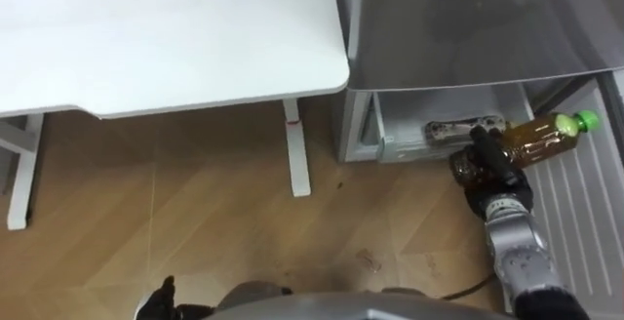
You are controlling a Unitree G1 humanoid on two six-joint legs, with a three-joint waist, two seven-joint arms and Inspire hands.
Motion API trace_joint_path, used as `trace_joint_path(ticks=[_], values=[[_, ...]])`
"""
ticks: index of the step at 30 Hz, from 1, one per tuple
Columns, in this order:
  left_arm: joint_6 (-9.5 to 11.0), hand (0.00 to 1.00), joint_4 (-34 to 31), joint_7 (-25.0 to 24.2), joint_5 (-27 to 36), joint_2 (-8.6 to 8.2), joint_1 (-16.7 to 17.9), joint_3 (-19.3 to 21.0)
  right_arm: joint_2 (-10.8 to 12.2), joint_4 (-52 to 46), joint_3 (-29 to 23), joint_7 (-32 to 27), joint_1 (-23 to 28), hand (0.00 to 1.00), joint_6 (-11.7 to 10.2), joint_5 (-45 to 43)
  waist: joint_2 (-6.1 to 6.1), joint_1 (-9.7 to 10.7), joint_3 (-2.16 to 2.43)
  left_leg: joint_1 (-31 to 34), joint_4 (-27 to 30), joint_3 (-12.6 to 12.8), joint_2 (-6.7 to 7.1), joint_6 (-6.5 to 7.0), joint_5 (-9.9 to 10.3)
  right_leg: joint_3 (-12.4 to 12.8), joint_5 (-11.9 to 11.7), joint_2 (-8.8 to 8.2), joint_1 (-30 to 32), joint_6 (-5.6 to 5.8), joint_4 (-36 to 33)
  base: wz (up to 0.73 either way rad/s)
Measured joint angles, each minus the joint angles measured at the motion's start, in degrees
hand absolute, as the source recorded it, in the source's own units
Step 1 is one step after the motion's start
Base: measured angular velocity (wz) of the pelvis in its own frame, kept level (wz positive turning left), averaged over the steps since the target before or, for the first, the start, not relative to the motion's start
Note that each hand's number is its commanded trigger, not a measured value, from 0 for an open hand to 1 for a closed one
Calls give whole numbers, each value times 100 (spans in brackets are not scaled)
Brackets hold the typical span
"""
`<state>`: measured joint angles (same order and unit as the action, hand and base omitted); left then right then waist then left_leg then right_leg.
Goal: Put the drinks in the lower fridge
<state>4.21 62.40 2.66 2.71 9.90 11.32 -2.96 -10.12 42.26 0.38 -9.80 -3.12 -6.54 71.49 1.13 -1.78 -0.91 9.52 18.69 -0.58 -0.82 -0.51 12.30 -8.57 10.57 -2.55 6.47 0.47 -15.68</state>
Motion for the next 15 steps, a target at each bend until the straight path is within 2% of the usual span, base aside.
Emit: trace_joint_path(ticks=[3, 6, 8, 10, 11, 13, 15], values=[[-4, 0, 73, 1, -49, 23, -348, -16, -83, 704, 0, 1, -643, 100, 0, 77, -42, -48, -37, 568, 349, -64, 33, 12, -7, -68, 74, -60, 562, -7, -397, 17], [-7, 0, 246, 62, -52, 58, -788, -94, -156, 1268, -5, -10, -1203, 100, 1, 60, -133, -173, -107, 1138, 815, -96, 116, 32, 9, -80, 288, -190, 1187, -20, -1090, 17], [-1, 0, 226, 122, -56, 38, -1109, -232, -224, 1434, 5, -5, -1492, 100, 2, -20, -187, -233, -154, 1623, 1194, -118, 178, 52, 38, -81, 439, -295, 1721, -36, -1584, 18], [-5, 0, 232, 181, -70, 18, -1345, -293, -323, 1566, 4, 8, -1724, 100, 13, -23, -203, -285, -175, 2002, 1451, -130, 244, 62, 59, -79, 557, -390, 2131, -35, -1991, 19], [-3, 0, 226, 199, -83, 4, -1537, -362, -384, 1702, 5, 13, -1880, 100, 15, -25, -229, -307, -204, 2209, 1565, -134, 292, 69, 63, -76, 612, -462, 2373, -35, -2232, 20], [4, 0, 223, 225, -80, 4, -1720, -425, -451, 1880, -6, 5, -2096, 100, 22, -39, -253, -348, -235, 2509, 1761, -154, 335, 69, 61, -86, 663, -531, 2687, -24, -2496, 12], [8, 0, 221, 267, -69, 5, -1878, -523, -506, 1968, -7, 3, -2286, 100, 40, -165, -258, -343, -244, 2794, 1913, -141, 344, 66, 54, -58, 665, -552, 2999, -11, -2662, 0]])
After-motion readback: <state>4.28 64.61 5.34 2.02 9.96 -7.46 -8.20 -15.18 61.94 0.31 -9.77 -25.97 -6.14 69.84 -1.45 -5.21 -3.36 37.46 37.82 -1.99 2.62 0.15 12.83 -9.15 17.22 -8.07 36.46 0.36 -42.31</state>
